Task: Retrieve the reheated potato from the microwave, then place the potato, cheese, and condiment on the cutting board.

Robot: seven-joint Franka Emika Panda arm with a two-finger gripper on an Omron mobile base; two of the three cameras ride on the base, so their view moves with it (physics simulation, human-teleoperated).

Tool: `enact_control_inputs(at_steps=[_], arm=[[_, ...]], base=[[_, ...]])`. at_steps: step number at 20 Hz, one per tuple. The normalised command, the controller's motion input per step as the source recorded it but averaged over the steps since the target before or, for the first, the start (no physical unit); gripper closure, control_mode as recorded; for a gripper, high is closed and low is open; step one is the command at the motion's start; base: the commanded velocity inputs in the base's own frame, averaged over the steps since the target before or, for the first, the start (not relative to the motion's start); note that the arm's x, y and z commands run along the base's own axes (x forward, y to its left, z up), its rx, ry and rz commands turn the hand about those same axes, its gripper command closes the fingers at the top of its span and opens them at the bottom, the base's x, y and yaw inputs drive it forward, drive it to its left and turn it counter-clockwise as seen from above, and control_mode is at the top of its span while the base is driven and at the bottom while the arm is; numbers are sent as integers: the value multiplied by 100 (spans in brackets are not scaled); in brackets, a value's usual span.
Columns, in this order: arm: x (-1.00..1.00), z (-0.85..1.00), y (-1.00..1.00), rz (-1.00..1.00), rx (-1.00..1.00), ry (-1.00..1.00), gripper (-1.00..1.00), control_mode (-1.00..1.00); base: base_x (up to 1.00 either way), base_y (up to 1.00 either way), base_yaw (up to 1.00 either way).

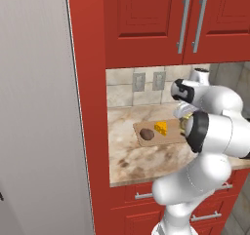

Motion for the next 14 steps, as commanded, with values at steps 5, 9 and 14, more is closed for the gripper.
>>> enact_control_inputs(at_steps=[5, 9, 14], arm=[[37, -20, -3, 0, 7, 0, 100, -100], [39, -17, -1, 0, 4, 0, 100, -100], [27, -23, 0, 0, 2, 0, 100, -100]], base=[[0, 0, 0], [0, 0, 0], [0, 0, 0]])
